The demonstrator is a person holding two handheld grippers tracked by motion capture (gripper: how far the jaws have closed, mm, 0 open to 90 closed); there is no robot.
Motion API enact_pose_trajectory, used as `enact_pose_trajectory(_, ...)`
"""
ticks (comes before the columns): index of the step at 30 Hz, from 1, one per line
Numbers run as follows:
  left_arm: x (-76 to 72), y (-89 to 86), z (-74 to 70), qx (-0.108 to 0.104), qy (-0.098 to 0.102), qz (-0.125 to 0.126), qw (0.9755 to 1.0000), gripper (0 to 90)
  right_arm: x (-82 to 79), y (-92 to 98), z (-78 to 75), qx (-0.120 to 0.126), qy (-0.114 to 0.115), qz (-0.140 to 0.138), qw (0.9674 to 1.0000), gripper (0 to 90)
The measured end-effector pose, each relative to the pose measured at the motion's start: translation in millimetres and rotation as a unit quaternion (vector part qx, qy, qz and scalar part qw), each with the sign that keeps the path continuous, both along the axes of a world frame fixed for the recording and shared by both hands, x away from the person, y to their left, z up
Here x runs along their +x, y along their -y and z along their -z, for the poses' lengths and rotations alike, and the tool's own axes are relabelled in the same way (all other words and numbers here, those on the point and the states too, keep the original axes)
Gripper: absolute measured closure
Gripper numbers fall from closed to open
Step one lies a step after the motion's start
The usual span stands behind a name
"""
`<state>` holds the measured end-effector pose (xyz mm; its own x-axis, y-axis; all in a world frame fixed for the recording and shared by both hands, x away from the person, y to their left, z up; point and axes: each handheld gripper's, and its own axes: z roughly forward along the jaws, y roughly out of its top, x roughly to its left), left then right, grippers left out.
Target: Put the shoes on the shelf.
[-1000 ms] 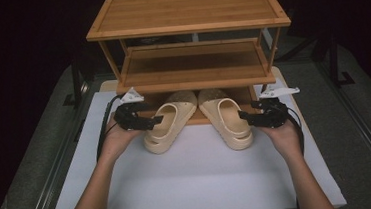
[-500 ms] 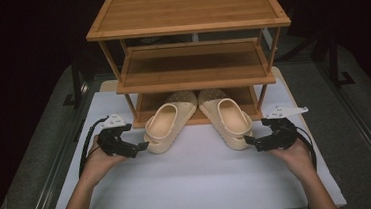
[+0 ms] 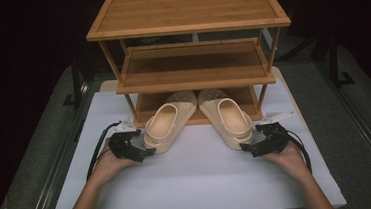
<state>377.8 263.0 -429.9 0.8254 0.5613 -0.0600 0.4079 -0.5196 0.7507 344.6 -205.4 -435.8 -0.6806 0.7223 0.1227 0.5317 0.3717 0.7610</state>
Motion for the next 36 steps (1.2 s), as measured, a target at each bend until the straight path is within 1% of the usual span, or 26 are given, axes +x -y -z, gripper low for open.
enact_pose_trajectory(1, 2.5, 1.6, 3.4, 0.0, -0.001, 0.005, 1.0, 0.0, 2.0, -3.2, 1.8, -0.001, -0.002, -0.004, 1.0, 0.3)
enact_pose_trajectory(2, 2.5, 1.6, 3.4, 0.0, -0.001, 0.005, 1.0, 0.0, 2.0, -3.2, 1.8, -0.001, -0.002, -0.004, 1.0, 0.3)
enact_pose_trajectory(3, 5.2, 2.6, 5.8, -0.011, -0.002, 0.009, 0.9999, 0.0, 4.0, -5.2, 3.2, -0.002, -0.001, -0.008, 1.0, 0.3)
enact_pose_trajectory(5, 7.7, 3.9, 6.9, -0.02, -0.001, 0.015, 0.9997, 0.0, 6.5, -7.6, 4.5, 0.001, -0.001, -0.013, 0.9999, 0.4)
enact_pose_trajectory(8, 9.9, 5.8, 7.9, -0.023, 0.0, 0.021, 0.9995, 0.0, 8.6, -10.1, 5.6, 0.001, 0.0, -0.018, 0.9998, 0.4)
enact_pose_trajectory(9, 12.1, 9.2, 9.4, -0.024, 0.0, 0.028, 0.9993, 0.0, 10.3, -12.8, 7.3, -0.003, -0.002, -0.017, 0.9998, 0.4)
enact_pose_trajectory(10, 12.1, 9.2, 9.4, -0.024, 0.0, 0.028, 0.9993, 0.0, 10.3, -12.8, 7.3, -0.003, -0.002, -0.017, 0.9998, 0.4)
enact_pose_trajectory(11, 12.3, 12.4, 10.0, -0.009, 0.005, 0.028, 0.9996, 0.0, 11.8, -13.8, 9.2, -0.002, -0.005, -0.02, 0.9998, 0.3)
enact_pose_trajectory(12, 12.3, 12.4, 10.0, -0.009, 0.005, 0.028, 0.9996, 0.0, 11.8, -13.8, 9.2, -0.002, -0.005, -0.02, 0.9998, 0.3)
enact_pose_trajectory(13, 12.0, 13.7, 10.4, -0.001, 0.009, 0.029, 0.9995, 0.0, 12.3, -14.5, 10.2, -0.005, -0.006, -0.021, 0.9997, 0.0)
enact_pose_trajectory(22, 12.5, 14.9, 9.9, -0.003, 0.008, 0.029, 0.9996, 0.0, 13.4, -14.7, 10.2, 0.001, -0.008, -0.02, 0.9998, 0.0)
enact_pose_trajectory(24, 12.9, 17.6, 9.3, -0.004, 0.008, 0.03, 0.9995, 0.0, 13.5, -15.0, 9.9, 0.001, -0.007, -0.02, 0.9998, 0.0)
enact_pose_trajectory(27, 13.1, 23.5, 8.1, -0.011, 0.009, 0.024, 0.9996, 0.0, 13.3, -16.1, 9.3, 0.001, -0.009, -0.021, 0.9997, 0.0)
enact_pose_trajectory(30, 12.9, 26.0, 6.9, -0.01, 0.008, 0.022, 0.9997, 0.0, 14.0, -16.9, 8.8, 0.001, -0.009, -0.021, 0.9997, 0.0)
enact_pose_trajectory(31, 12.6, 29.8, 5.0, -0.009, 0.007, 0.019, 0.9997, 0.0, 15.7, -17.8, 8.3, 0.006, -0.009, -0.02, 0.9998, 0.0)
enact_pose_trajectory(33, 12.5, 31.3, 4.6, -0.007, 0.008, 0.021, 0.9997, 0.0, 16.4, -18.4, 7.8, 0.006, -0.01, -0.02, 0.9997, 0.0)
enact_pose_trajectory(35, 11.3, 38.0, 3.9, -0.007, 0.008, 0.022, 0.9997, 0.0, 16.7, -22.2, 6.3, 0.004, -0.013, -0.026, 0.9996, 0.0)
enact_pose_trajectory(36, 11.3, 38.0, 3.9, -0.007, 0.008, 0.022, 0.9997, 0.0, 16.7, -22.2, 6.3, 0.004, -0.013, -0.026, 0.9996, 0.0)
